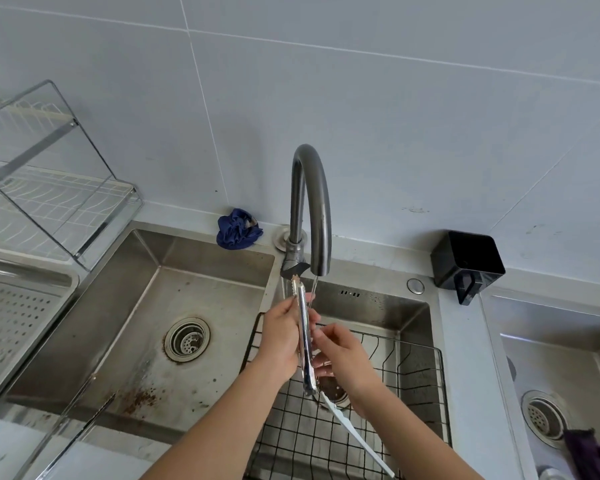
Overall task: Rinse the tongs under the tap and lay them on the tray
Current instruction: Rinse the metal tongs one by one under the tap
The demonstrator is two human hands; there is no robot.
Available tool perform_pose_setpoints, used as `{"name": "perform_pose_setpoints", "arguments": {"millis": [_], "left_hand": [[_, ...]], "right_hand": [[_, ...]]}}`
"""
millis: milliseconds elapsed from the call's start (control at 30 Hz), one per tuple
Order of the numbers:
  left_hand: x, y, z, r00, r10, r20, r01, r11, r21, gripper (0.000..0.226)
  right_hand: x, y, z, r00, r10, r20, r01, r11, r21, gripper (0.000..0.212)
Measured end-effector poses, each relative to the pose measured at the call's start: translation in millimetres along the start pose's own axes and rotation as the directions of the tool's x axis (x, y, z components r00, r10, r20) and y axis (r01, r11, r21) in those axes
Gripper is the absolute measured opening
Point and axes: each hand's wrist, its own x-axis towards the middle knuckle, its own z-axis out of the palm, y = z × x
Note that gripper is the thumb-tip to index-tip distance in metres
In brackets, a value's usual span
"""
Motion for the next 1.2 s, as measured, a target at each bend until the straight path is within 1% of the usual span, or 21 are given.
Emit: {"name": "perform_pose_setpoints", "arguments": {"millis": [33, 67, 100, 167, 200, 233, 267, 300, 333, 400, 500, 567, 633, 700, 767, 833, 900, 967, 1100, 1200], "left_hand": [[-0.9, -0.2, -0.6, 1.000, -0.009, 0.011, 0.009, 1.000, -0.003, 0.021], [-1.4, 0.1, -2.1, 1.000, -0.017, 0.024, 0.018, 1.000, -0.023, 0.021], [-1.6, 0.9, -4.0, 0.999, -0.024, 0.044, 0.026, 0.999, -0.038, 0.022], [-4.2, 2.6, -7.1, 0.994, -0.044, 0.100, 0.045, 0.999, -0.016, 0.032], [-6.0, 2.7, -7.7, 0.989, -0.053, 0.136, 0.053, 0.999, 0.006, 0.037], [-7.7, 2.2, -8.1, 0.984, -0.062, 0.168, 0.058, 0.998, 0.023, 0.039], [-10.0, 1.8, -8.5, 0.979, -0.068, 0.190, 0.063, 0.997, 0.034, 0.039], [-12.2, 2.0, -9.2, 0.976, -0.070, 0.206, 0.063, 0.997, 0.037, 0.037], [-14.2, 2.1, -9.9, 0.973, -0.070, 0.220, 0.065, 0.997, 0.028, 0.036], [-17.1, 2.5, -12.1, 0.969, -0.067, 0.239, 0.068, 0.998, 0.004, 0.037], [-20.3, 2.0, -15.5, 0.977, -0.058, 0.205, 0.057, 0.998, 0.011, 0.035], [-21.4, 0.0, -18.2, 0.984, -0.051, 0.171, 0.052, 0.999, -0.003, 0.033], [-22.9, -1.4, -20.7, 0.987, -0.044, 0.152, 0.048, 0.999, -0.019, 0.032], [-24.2, -2.1, -21.4, 0.986, -0.047, 0.158, 0.052, 0.998, -0.030, 0.031], [-25.1, -2.2, -19.5, 0.984, -0.047, 0.170, 0.055, 0.998, -0.038, 0.030], [-25.6, -1.8, -18.0, 0.986, -0.038, 0.160, 0.043, 0.999, -0.030, 0.030], [-26.1, -0.4, -19.2, 0.990, -0.032, 0.136, 0.036, 0.999, -0.027, 0.032], [-26.3, 1.2, -22.3, 0.992, -0.025, 0.123, 0.030, 0.999, -0.043, 0.033], [-28.1, 4.0, -23.6, 0.993, -0.008, 0.118, 0.012, 1.000, -0.027, 0.032], [-29.7, 6.3, -24.7, 0.995, 0.013, 0.104, -0.015, 1.000, 0.019, 0.031]], "right_hand": [[2.7, -0.9, -0.1, 0.999, -0.033, -0.018, 0.033, 0.999, -0.022, 0.021], [4.7, -3.7, -1.7, 0.997, -0.073, -0.022, 0.073, 0.997, 0.000, 0.020], [7.8, -7.0, -4.1, 0.995, -0.104, -0.011, 0.104, 0.992, 0.067, 0.027], [16.8, -18.2, -7.8, 0.993, -0.113, 0.032, 0.100, 0.958, 0.268, 0.041], [21.5, -25.1, -6.5, 0.992, -0.113, 0.060, 0.087, 0.942, 0.324, 0.040], [25.7, -31.3, -2.8, 0.991, -0.110, 0.076, 0.081, 0.944, 0.319, 0.033], [29.0, -36.0, 2.5, 0.993, -0.098, 0.071, 0.077, 0.964, 0.256, 0.026], [31.5, -39.5, 8.1, 0.995, -0.090, 0.051, 0.080, 0.981, 0.179, 0.024], [33.5, -41.9, 13.2, 0.995, -0.092, 0.025, 0.088, 0.989, 0.122, 0.027], [35.1, -45.1, 19.4, 0.994, -0.105, -0.013, 0.106, 0.991, 0.078, 0.031], [32.0, -42.5, 23.5, 0.995, -0.098, 0.014, 0.096, 0.989, 0.110, 0.020], [28.6, -38.3, 26.3, 0.994, -0.083, 0.074, 0.069, 0.984, 0.166, 0.020], [26.4, -36.9, 28.1, 0.992, -0.077, 0.102, 0.059, 0.984, 0.168, 0.023], [27.9, -38.5, 29.6, 0.994, -0.078, 0.071, 0.067, 0.987, 0.145, 0.024], [31.5, -40.1, 32.6, 0.997, -0.077, 0.004, 0.076, 0.988, 0.133, 0.033], [34.5, -40.5, 35.5, 0.997, -0.069, -0.021, 0.071, 0.990, 0.123, 0.029], [35.9, -39.6, 36.0, 0.998, -0.060, 0.022, 0.057, 0.993, 0.105, 0.021], [36.2, -41.9, 36.1, 0.996, -0.049, 0.069, 0.042, 0.993, 0.109, 0.019], [39.4, -48.2, 45.3, 0.997, -0.047, 0.053, 0.040, 0.991, 0.126, 0.030], [41.2, -46.9, 49.3, 0.997, -0.036, 0.069, 0.028, 0.993, 0.117, 0.026]]}}
